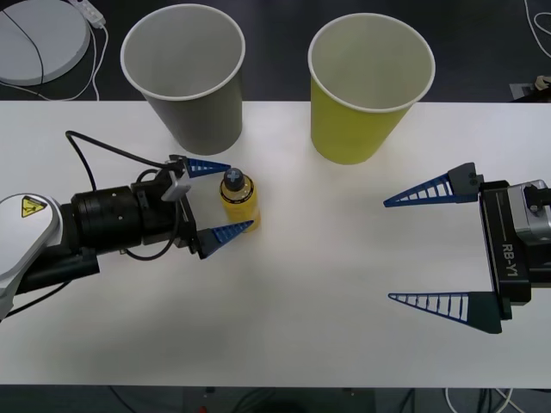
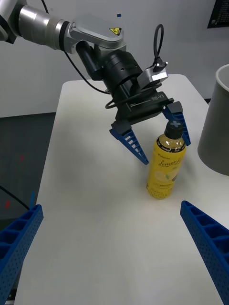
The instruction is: Put the can into the green bin and the plastic bottle into the gray bin
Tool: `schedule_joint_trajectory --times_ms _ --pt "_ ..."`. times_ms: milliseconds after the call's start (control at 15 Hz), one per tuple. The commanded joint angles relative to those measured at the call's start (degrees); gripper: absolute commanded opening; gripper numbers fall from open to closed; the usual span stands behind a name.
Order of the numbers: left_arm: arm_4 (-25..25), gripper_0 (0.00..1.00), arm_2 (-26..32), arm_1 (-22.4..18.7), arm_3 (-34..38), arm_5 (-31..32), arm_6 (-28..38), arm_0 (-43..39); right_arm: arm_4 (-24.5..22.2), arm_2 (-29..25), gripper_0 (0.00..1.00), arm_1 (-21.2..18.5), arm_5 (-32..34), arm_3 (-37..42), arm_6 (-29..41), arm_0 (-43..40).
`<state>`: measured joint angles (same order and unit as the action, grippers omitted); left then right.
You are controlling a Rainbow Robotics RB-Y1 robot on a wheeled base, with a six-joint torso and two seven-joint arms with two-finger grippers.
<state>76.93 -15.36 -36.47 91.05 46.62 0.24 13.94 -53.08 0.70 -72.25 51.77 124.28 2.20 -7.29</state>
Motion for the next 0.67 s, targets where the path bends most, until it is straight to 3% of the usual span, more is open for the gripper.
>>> schedule_joint_trajectory --times_ms 67,667 --pt "2.43 1.00 0.07 2.01 0.00 -0.04 0.99 0.39 0.00 0.00 1.00 0.00 0.00 0.00 0.00 0.00" --pt "5.42 1.00 0.07 3.42 -0.26 -0.04 4.16 2.32 0.00 0.00 1.00 0.00 0.00 0.00 0.00 0.00"
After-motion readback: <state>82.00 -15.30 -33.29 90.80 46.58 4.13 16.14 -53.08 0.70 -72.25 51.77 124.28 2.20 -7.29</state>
